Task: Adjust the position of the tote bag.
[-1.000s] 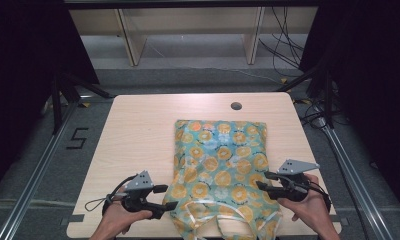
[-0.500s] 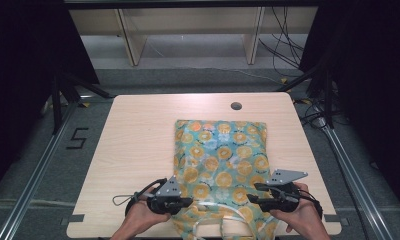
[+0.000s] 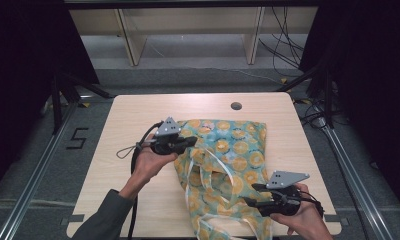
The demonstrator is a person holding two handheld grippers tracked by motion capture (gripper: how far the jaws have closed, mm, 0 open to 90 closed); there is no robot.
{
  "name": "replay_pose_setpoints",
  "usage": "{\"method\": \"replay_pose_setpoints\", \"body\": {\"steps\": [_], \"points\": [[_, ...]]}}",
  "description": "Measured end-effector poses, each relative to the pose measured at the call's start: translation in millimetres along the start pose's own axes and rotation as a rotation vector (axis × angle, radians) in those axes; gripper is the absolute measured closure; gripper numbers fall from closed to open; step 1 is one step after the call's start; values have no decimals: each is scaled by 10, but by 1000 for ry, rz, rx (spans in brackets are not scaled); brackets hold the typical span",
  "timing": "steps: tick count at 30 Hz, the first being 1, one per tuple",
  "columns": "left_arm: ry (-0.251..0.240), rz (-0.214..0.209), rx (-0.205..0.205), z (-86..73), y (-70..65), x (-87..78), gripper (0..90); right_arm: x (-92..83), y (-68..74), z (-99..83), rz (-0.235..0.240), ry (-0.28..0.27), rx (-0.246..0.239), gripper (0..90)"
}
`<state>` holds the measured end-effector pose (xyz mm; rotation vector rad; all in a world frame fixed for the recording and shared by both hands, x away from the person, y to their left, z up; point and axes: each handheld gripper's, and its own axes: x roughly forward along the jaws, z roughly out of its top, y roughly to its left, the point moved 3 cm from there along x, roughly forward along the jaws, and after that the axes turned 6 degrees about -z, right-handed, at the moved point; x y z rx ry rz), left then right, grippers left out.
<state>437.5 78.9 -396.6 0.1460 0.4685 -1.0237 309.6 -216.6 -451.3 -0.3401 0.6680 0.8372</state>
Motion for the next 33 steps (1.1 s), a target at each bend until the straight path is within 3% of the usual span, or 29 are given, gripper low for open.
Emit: {"method": "replay_pose_setpoints", "body": {"steps": [1,2,4,5,6,8,10,13,14,15,16,17,19,20,21,25,27,30,32,33], "points": [[-5,-1,-2,24,25,12,895,44,10,2,-52,18,-28,393],[-9,3,-5,42,42,19,895,77,13,4,-75,18,-39,391],[-5,-4,3,65,57,29,895,106,6,6,-84,36,-49,396],[0,1,-3,71,53,28,895,142,0,12,-84,37,-61,458],[-1,-2,0,73,53,34,895,164,-9,25,-83,42,-80,608],[-1,3,2,73,63,37,895,194,-36,68,-101,41,-119,819],[-3,2,5,69,108,32,895,199,-119,165,-131,12,-130,900],[-4,37,-13,47,223,26,895,198,-340,393,-181,-37,-118,900],[-1,45,-14,32,275,28,895,214,-439,478,-211,-42,-136,900],[11,61,-13,15,325,30,895,235,-536,552,-258,-42,-121,900],[15,79,-20,-4,371,37,895,295,-772,700,-326,-42,-121,900],[13,90,-24,-22,418,52,895,295,-772,700,-326,-42,-121,900],[15,113,-42,-55,503,92,895,382,-987,827,-346,-40,-107,900],[14,112,-40,-69,548,119,895,470,-1174,940,-401,-25,-118,900],[9,113,-57,-77,574,152,895,470,-1174,940,-401,-25,-118,900],[23,136,-69,-113,683,302,895,704,-1466,1089,-450,19,-127,900],[19,141,-91,-143,759,376,894,862,-1615,1119,-454,55,-101,900],[25,138,-133,-224,846,482,894,953,-1684,1105,-437,87,-86,900],[42,135,-138,-280,887,527,894,1031,-1736,1080,-436,97,-77,900],[34,142,-152,-303,889,558,894,1074,-1745,1064,-427,94,-51,900]]}}
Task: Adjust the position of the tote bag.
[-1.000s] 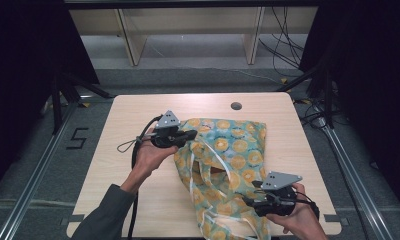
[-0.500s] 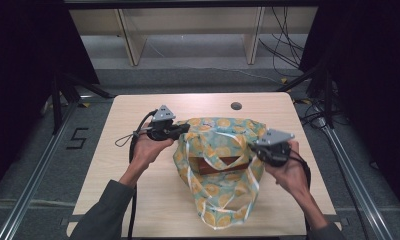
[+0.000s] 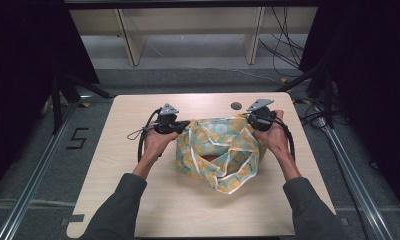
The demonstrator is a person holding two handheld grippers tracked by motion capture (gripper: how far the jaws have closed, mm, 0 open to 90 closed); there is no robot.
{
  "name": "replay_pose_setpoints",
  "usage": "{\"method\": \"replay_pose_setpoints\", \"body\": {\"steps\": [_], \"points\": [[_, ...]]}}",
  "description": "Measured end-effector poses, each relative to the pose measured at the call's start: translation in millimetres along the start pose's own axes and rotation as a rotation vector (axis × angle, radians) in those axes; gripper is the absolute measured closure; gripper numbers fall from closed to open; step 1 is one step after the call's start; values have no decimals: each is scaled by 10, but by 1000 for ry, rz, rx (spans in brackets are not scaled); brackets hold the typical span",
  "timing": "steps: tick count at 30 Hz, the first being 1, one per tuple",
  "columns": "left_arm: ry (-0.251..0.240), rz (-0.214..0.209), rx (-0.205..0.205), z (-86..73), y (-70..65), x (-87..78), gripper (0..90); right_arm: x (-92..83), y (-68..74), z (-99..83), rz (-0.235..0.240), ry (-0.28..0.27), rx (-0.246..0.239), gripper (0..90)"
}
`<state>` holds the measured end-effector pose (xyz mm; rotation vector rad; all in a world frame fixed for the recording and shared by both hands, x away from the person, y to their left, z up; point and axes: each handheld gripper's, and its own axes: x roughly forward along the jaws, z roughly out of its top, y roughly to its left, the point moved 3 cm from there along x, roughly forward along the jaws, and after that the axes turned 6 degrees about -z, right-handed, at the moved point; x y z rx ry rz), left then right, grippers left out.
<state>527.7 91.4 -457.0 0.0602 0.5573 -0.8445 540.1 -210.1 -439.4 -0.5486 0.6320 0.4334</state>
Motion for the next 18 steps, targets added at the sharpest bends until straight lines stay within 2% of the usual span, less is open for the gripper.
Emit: {"method": "replay_pose_setpoints", "body": {"steps": [1,3,4,6,7,8,9,10,11,12,18], "points": [[19,-6,13,-21,25,12,894,53,2,-20,6,6,5,900],[13,6,-2,-46,40,52,894,65,-2,-26,15,9,3,900],[24,5,6,-54,65,56,894,69,-1,-29,23,15,8,900],[8,10,-20,-58,85,88,894,80,1,-32,18,0,12,900],[23,4,-11,-64,106,92,893,79,3,-36,19,2,14,900],[16,7,-30,-71,103,115,893,80,4,-42,23,6,17,900],[23,4,-31,-81,106,131,892,82,7,-49,29,11,27,900],[46,-1,-14,-92,114,136,892,87,0,-61,24,13,32,900],[53,1,-17,-101,112,152,892,102,-15,-80,44,17,43,900],[63,-4,-15,-109,116,161,892,102,-15,-80,44,17,43,900],[76,-11,-25,-121,133,196,891,164,-7,-107,48,9,52,897]]}}
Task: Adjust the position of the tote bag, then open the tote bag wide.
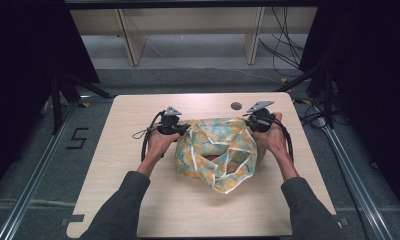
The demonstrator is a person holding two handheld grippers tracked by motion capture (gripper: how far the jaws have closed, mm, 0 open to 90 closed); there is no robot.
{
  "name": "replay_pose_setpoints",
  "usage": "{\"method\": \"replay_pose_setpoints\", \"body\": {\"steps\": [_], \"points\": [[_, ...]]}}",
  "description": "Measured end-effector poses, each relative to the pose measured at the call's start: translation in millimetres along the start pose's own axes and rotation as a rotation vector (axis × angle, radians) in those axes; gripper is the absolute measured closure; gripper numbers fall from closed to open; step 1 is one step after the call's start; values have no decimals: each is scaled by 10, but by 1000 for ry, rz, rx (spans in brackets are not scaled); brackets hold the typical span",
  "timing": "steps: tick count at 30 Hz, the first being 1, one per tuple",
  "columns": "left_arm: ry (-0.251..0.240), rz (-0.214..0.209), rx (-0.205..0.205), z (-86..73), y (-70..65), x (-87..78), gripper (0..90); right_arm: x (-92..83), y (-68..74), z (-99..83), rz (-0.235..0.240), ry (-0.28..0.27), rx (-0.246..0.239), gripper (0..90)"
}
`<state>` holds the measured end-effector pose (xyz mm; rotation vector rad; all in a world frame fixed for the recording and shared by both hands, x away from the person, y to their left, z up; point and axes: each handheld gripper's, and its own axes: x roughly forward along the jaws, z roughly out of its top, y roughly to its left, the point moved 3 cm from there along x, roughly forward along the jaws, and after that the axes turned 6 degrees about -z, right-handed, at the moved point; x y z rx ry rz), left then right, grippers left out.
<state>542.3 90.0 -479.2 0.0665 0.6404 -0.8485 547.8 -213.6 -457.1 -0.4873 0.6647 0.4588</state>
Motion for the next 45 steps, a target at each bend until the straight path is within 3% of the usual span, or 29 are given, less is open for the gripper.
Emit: {"method": "replay_pose_setpoints", "body": {"steps": [2,8,10,12,15,16,17,18,19,22,24,25,26,29,31,34,36,38,41,42,43,44,45], "points": [[7,3,15,-4,0,-2,890,2,-8,-1,3,-1,7,894],[-2,16,-3,-11,55,-2,891,0,-13,16,15,18,13,848],[-2,18,-13,-24,75,18,889,9,-18,16,8,41,60,699],[-2,5,-34,-30,81,27,882,-8,-36,17,7,28,63,690],[23,-23,-74,-15,75,3,747,-139,-70,34,43,-4,94,687],[17,-10,-72,34,63,-69,639,-234,-82,48,62,-5,103,688],[17,-10,-72,34,63,-69,600,-234,-82,48,62,-5,103,688],[-20,-6,-87,116,32,-172,556,-290,-83,66,77,-21,96,738],[-20,-6,-87,116,32,-172,521,-297,-77,74,81,-31,86,778],[-44,-18,-46,262,-56,-358,503,-299,-53,74,90,-23,63,843],[-74,-73,-51,360,-173,-446,452,-251,-22,67,75,-1,37,888],[-91,-114,-79,406,-239,-483,452,-251,-22,67,75,-1,37,888],[-101,-129,-72,448,-299,-515,443,-235,-19,67,70,0,42,892],[-63,-119,14,529,-499,-532,433,-192,-30,71,58,-6,61,896],[-35,-151,43,547,-629,-485,438,-163,-59,72,51,-12,49,896],[19,-153,102,524,-756,-345,429,-158,-69,62,43,-5,50,896],[105,-153,136,463,-792,-228,423,-172,-74,61,53,10,49,896],[164,-154,137,388,-829,-106,398,-180,-97,65,41,-14,49,896],[243,-126,180,286,-822,24,370,-196,-97,63,52,-2,52,896],[234,-115,160,255,-834,77,358,-199,-90,62,53,-3,56,896],[270,-121,183,229,-813,97,343,-192,-78,62,51,-15,60,896],[255,-113,165,198,-824,137,325,-198,-74,64,54,-10,60,896],[278,-102,191,171,-818,149,316,-197,-76,64,53,-14,54,896]]}}
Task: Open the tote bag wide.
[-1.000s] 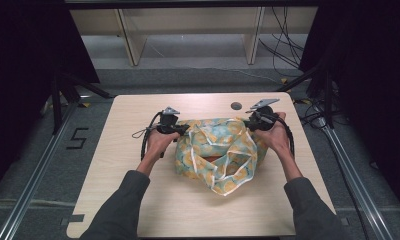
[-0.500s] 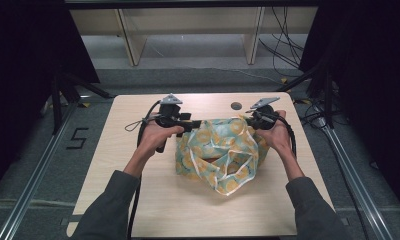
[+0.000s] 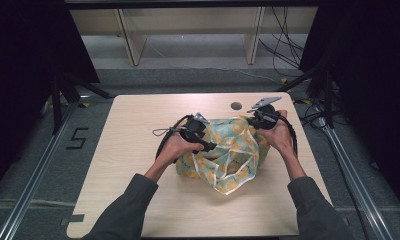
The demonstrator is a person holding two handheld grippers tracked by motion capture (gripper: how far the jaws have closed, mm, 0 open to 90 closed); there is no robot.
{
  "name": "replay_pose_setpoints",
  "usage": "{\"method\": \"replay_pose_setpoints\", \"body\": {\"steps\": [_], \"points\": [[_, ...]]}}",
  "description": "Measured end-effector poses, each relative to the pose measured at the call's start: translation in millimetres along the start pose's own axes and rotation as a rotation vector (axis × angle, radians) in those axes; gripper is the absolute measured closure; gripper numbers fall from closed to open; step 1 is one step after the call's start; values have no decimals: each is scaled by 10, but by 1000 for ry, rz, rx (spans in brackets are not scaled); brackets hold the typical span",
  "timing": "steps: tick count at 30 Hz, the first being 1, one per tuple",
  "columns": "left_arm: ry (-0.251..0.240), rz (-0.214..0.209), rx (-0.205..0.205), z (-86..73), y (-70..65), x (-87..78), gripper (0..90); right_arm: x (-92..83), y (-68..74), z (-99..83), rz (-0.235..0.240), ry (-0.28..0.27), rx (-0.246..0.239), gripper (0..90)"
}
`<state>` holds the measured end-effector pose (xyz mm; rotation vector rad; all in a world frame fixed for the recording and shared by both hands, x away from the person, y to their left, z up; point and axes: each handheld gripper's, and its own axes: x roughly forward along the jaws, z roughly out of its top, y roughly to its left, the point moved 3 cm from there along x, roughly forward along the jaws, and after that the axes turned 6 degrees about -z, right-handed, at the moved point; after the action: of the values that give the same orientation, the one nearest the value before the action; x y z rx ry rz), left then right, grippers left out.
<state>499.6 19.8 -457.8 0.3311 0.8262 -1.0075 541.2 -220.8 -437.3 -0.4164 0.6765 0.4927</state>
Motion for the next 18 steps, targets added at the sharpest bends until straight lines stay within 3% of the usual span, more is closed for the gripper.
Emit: {"method": "replay_pose_setpoints", "body": {"steps": [4,8,9,10,12,13,14,16,17,18], "points": [[7,4,6,-87,-87,95,267,-8,11,7,9,0,7,896],[25,-15,59,-179,-186,93,272,-13,11,0,15,25,-3,895],[17,-19,48,-200,-211,115,276,-11,12,1,17,25,-2,895],[26,-15,74,-217,-202,124,298,-8,17,2,17,26,1,895],[14,-19,80,-226,-188,136,375,2,21,4,10,23,-9,895],[-7,-18,76,-217,-202,145,442,15,43,5,8,13,13,895],[9,-15,105,-207,-206,130,517,17,35,9,3,6,3,895],[7,-21,135,-180,-222,135,692,10,25,9,4,10,-6,895],[9,-25,141,-169,-216,131,862,-5,18,4,8,23,-6,894],[-1,-25,137,-153,-213,131,862,-5,18,4,8,23,-6,894]]}}
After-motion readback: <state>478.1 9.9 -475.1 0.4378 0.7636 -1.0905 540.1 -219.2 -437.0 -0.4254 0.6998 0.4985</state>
